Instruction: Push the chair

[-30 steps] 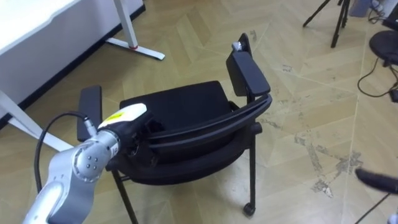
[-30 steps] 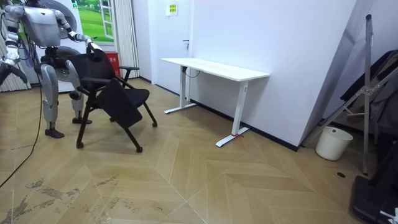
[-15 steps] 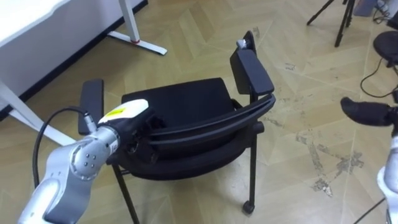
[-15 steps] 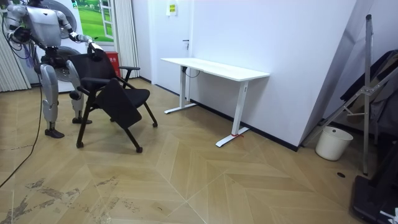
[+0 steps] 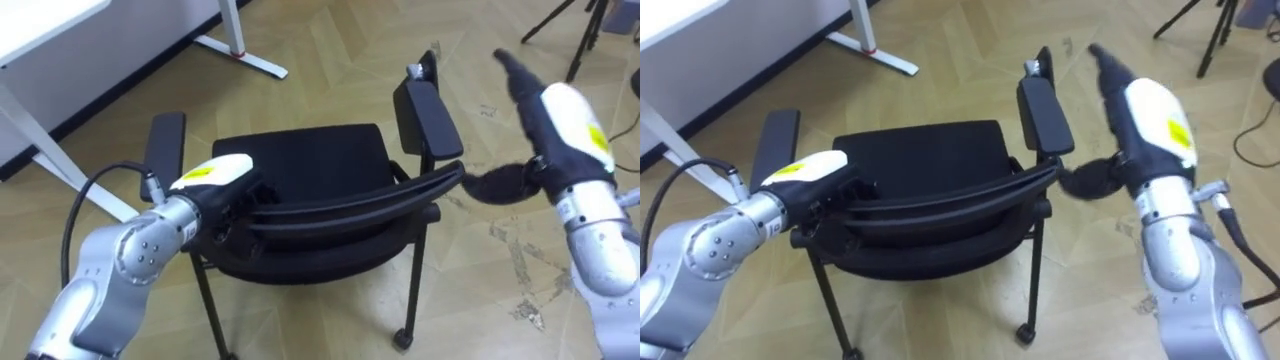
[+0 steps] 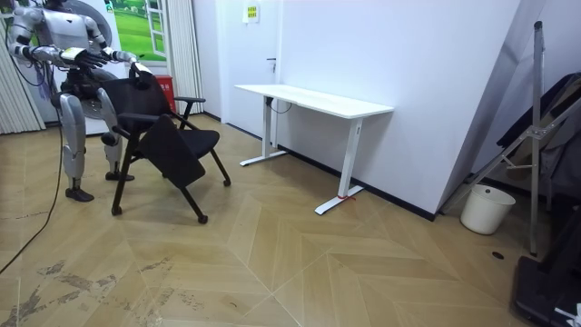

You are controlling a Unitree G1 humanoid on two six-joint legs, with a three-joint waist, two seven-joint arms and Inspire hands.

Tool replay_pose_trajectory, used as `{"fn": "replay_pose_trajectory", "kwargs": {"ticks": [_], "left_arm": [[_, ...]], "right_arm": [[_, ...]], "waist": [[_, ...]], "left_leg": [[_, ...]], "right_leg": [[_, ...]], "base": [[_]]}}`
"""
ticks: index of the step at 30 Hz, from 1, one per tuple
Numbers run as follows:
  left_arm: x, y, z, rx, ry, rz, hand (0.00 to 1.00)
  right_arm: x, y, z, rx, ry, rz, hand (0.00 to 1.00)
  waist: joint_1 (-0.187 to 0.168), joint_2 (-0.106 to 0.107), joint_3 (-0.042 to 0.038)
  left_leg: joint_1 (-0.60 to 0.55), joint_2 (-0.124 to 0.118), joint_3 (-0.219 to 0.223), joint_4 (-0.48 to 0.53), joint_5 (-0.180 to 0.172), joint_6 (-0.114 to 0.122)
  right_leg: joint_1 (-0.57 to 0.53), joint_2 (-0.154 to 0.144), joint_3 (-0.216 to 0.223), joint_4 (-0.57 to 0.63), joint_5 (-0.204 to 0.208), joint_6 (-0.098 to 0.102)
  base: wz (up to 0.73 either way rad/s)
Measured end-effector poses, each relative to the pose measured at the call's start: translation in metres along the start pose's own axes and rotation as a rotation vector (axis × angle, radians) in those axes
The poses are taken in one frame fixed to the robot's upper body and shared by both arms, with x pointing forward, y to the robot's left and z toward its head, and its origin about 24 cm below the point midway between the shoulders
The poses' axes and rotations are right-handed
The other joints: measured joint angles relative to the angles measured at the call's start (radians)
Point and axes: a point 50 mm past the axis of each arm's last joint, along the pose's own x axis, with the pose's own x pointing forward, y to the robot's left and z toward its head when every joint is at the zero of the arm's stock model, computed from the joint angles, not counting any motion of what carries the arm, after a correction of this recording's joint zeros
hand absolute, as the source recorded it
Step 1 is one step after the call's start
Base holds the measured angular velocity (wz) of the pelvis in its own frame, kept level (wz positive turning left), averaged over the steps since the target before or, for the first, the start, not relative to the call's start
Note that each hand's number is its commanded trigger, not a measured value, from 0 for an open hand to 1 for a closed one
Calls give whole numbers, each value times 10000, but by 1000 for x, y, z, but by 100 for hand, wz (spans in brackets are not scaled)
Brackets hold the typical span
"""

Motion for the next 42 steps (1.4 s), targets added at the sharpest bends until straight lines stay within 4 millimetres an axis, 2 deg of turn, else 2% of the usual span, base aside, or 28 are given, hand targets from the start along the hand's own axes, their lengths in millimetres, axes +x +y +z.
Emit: {"fn": "replay_pose_trajectory", "kwargs": {"ticks": [6,8,11,17,24,31,36,39,42], "left_arm": [[1,0,-1,35,-53,28,100],[2,0,-1,59,-57,-2,100],[2,3,-1,187,-77,-29,100],[1,7,0,326,-100,-54,100],[0,8,-2,527,-19,-47,100],[0,8,-2,579,-76,-13,100],[1,7,1,590,-144,18,100],[3,5,4,574,-213,30,100],[6,2,9,492,-386,133,100]], "right_arm": [[-2,-3,13,-379,-566,1113,0],[-3,-2,16,-478,-668,1601,0],[-4,3,15,-512,-595,2622,0],[-8,-2,16,-1246,-656,4320,0],[-6,-9,26,-1233,-1147,4731,0],[-8,-12,34,-1288,-1619,4747,0],[-9,-3,36,-1037,-1640,4801,0],[-9,10,37,-888,-1737,5111,0],[-8,28,35,-1027,-1489,5437,0]], "waist": [[16,-22,10],[29,-118,63],[25,-230,89],[50,-410,69],[6,-662,20],[-4,-659,26],[76,-597,43],[64,-465,67],[235,-216,104]], "left_leg": [[41,0,7,-10,0,0],[158,0,5,-37,0,0],[146,0,4,-51,-1,-1],[153,0,2,-45,0,-1],[183,1,3,-16,-1,-1],[145,0,-51,-8,-1,-1],[126,0,-125,-5,-1,-1],[122,-15,-275,1,-1,-2],[72,-18,-333,25,-2,-5]], "right_leg": [[22,-4,-17,4,0,0],[141,-1,-33,-1,-1,1],[127,2,-39,3,-1,1],[158,0,-41,19,0,1],[149,-1,-31,28,0,1],[155,1,-69,18,0,0],[192,4,-154,-4,2,-2],[286,4,-355,-63,6,-6],[314,18,-391,-172,15,-19]], "base": [[0],[0],[0],[0],[0],[1],[3],[14],[5]]}}
